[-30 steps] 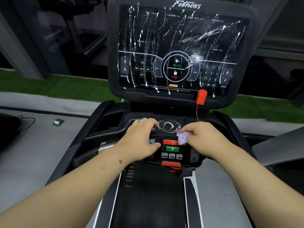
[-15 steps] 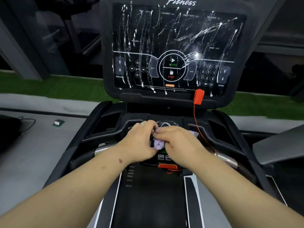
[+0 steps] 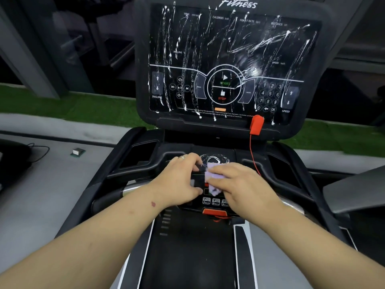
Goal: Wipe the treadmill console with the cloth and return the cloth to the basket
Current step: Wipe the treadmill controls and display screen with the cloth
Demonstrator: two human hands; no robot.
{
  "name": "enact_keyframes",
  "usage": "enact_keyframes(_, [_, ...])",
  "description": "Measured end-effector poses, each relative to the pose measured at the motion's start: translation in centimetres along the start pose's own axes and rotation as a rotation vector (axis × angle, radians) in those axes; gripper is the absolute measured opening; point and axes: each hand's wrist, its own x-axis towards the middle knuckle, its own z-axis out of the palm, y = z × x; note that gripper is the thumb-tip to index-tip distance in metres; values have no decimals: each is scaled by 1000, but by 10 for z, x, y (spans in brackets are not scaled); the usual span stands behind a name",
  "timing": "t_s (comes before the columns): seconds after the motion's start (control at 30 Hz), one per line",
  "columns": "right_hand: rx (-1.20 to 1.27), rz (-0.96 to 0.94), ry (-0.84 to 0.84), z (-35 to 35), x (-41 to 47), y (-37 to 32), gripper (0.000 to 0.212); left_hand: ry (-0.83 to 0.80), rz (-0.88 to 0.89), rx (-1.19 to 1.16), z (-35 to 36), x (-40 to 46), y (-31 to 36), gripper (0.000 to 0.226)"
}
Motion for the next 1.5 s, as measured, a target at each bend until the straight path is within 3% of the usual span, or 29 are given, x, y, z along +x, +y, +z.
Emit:
enact_keyframes(0.2, [4, 25, 52, 12, 3, -7, 26, -8, -16, -15, -2, -1, 2, 69])
enact_keyframes(0.33, [26, -21, 47, 6, -8, 10, 35, -8, -30, 8, -1, -1, 4, 68])
enact_keyframes(0.47, [199, 235, 60, -6, -16, 17, 40, 3, -26, 15, -1, -1, 5, 63])
enact_keyframes(0.63, [337, 276, -64, -4, 14, 2, 39, 8, 43, 115, 1, -1, 10, 49])
enact_keyframes(0.83, [594, 624, -160, -41, -14, 36, 44, 37, 69, 197, 10, -2, 9, 52])
enact_keyframes(1.0, [509, 535, -177, -23, 10, 16, 43, 74, 59, 273, 18, -1, 12, 54])
enact_keyframes(1.2, [730, 702, -219, -52, -12, 45, 45, 56, 66, 267, 17, 0, 10, 54])
enact_keyframes(1.37, [621, 607, -260, -31, 23, 25, 46, 52, 50, 278, 18, 0, 11, 54])
enact_keyframes(1.5, [671, 656, -326, -49, 11, 44, 38, 60, 67, 268, 18, -1, 10, 54])
